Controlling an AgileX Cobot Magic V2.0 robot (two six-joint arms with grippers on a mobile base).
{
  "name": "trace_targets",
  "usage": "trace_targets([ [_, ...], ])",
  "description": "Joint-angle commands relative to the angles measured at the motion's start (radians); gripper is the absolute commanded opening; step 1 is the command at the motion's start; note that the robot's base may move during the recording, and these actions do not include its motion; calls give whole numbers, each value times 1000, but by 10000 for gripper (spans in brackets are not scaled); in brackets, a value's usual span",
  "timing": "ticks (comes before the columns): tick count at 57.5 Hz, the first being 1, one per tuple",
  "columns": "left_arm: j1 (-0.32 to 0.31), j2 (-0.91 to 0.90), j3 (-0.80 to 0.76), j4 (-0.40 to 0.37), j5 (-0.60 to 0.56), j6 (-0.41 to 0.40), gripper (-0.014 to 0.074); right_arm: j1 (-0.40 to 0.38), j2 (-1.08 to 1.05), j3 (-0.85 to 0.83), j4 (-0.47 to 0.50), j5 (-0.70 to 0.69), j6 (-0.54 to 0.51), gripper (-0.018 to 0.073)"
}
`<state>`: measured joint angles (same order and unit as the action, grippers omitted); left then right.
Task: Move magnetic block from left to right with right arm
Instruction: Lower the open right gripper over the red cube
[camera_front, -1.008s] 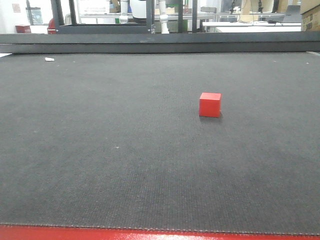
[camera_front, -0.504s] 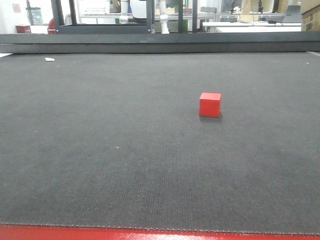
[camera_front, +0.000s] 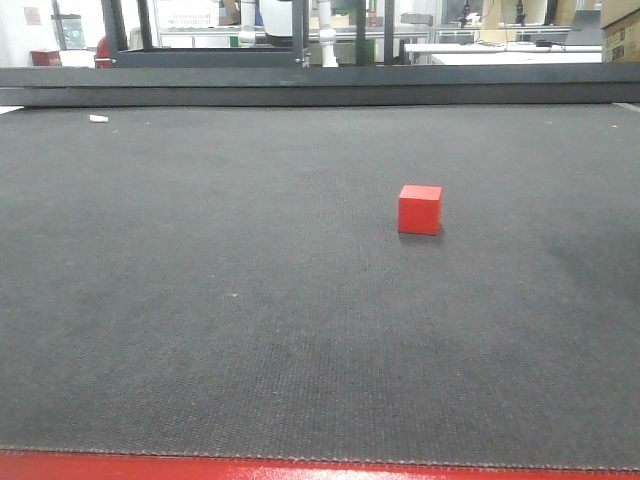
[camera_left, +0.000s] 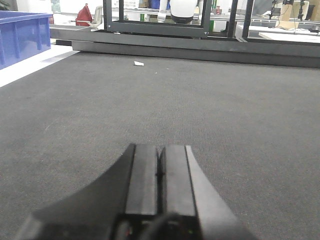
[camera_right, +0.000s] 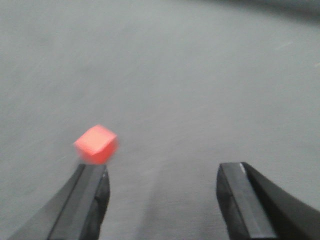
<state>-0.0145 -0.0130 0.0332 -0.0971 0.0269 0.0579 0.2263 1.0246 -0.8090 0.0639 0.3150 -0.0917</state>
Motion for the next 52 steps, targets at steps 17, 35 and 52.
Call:
trace_targets([
  [17, 2, -12, 8, -5, -84, -6, -126, 192, 508, -542, -41, 302, 263, 570],
  [35, 2, -12, 8, -5, -84, -6, -126, 218, 843, -936, -237, 649, 719, 570],
  [52, 2, -12, 8, -5, -84, -6, -126, 220, 1008, -1088, -256, 745, 829, 570],
])
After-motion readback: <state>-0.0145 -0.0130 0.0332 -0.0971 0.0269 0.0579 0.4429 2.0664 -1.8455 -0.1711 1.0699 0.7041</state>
